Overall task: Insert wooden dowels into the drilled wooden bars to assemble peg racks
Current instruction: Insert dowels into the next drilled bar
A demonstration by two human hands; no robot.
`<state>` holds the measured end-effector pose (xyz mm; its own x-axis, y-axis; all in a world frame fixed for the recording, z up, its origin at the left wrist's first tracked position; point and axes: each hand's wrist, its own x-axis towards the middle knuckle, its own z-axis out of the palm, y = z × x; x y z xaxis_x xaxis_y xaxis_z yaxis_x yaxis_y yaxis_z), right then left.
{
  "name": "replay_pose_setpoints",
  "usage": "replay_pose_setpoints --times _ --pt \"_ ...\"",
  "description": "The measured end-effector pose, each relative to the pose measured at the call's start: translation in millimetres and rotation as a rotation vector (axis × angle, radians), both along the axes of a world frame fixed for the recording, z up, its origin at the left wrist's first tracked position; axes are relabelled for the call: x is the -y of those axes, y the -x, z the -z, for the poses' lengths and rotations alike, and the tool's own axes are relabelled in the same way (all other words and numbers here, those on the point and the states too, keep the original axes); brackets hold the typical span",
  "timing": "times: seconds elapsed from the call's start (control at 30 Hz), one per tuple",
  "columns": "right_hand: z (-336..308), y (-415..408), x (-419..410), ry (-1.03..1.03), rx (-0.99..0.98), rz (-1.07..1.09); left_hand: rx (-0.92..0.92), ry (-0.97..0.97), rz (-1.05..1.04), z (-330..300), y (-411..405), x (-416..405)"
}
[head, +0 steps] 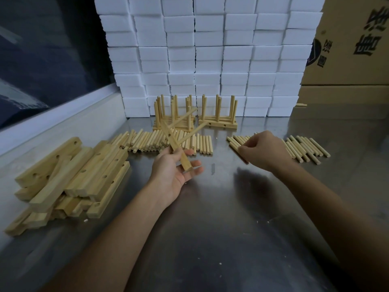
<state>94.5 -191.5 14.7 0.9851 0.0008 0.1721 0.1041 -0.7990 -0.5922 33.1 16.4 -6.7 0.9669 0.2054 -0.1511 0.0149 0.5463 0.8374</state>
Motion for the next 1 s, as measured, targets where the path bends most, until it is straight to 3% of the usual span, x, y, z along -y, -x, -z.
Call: replay_pose_setpoints --times 0.23,0.53,0.67,1.0 --pt "14.3 2.3 3.4 0.2 0.103 0.044 -0.012 0.02 0.006 -0.7 0.6 -1.4" --pt "9.5 0.7 -0.5 0.255 -0.047 -0.055 -0.01 0.007 0.008 0.0 -0.1 -0.4" --pt "6.3 2.2 -6.3 0.087 -0.116 -0.168 -0.008 0.014 0.006 0.0 0.3 -0.8" --pt "7.3 9.1 -16.6 -0.18 -0.02 -0.342 0.02 0.014 0.001 -1.4 1.6 0.0"
